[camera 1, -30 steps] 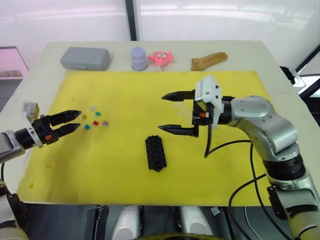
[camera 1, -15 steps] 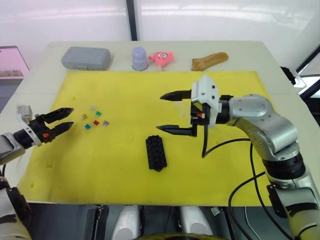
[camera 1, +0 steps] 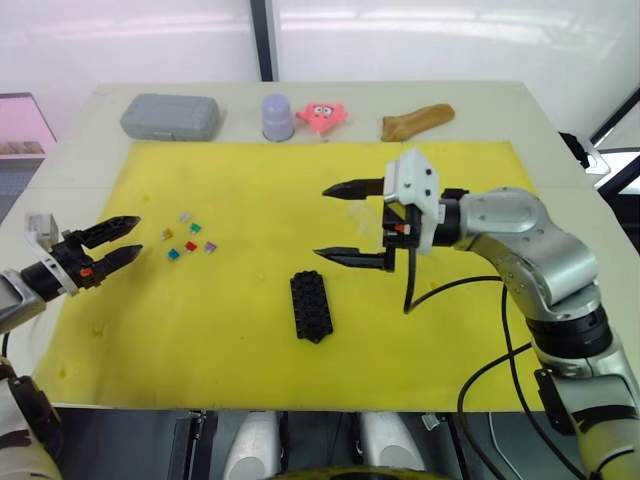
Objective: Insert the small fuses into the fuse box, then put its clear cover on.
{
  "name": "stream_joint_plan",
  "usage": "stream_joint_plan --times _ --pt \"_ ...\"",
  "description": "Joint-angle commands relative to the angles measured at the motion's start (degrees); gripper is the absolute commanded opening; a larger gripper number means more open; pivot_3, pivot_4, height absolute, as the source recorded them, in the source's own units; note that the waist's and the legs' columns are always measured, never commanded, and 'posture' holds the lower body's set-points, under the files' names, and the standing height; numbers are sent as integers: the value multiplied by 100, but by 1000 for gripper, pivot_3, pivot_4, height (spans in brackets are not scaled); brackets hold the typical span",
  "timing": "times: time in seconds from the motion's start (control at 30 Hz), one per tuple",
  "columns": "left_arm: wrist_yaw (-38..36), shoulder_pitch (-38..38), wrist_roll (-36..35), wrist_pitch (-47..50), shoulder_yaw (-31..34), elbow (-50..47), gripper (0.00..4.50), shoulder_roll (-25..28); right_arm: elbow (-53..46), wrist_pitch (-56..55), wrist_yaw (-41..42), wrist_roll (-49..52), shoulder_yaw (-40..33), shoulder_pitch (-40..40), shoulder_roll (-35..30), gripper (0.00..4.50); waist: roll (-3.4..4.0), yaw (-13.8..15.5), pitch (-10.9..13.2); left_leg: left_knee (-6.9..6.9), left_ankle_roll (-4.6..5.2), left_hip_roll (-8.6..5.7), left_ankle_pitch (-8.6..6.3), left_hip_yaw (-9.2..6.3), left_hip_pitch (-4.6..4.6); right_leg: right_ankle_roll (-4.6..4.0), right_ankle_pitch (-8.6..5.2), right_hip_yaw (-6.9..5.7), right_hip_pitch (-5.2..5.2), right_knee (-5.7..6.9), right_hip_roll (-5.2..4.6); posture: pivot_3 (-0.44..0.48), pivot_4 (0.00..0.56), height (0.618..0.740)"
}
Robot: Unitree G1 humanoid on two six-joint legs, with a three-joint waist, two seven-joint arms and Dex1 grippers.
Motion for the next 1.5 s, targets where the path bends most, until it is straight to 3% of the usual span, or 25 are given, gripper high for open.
stream_joint_plan --times 0.03,0.13,1.23,1.5 --pt "176 -188 133 -327 65 130 4500 -75 -4 -155 46 -67 -56 -200 68 4464 0 1 0 0 0 0 0 0 0 0 0 0 0 0 0 0 150 740" --pt "480 -378 275 -653 129 534 4500 -227 20 -175 112 -106 -42 -216 41 4464 0 6 0 2 -1 0 1 0 0 0 0 -1 0 1 0 0 150 740" --pt "-261 -976 705 -704 -466 1074 4500 -707 -84 -76 20 -296 -135 -191 -27 4464 -1 138 -2 10 -4 -12 2 -4 0 0 0 -8 8 4 -8 0 150 740" --pt "96 -1073 931 -1170 -411 1403 4500 -841 -97 -54 -13 -305 -159 -188 -74 4464 -1 141 -2 10 -4 -12 3 -6 0 0 0 -10 9 4 -7 0 150 740"
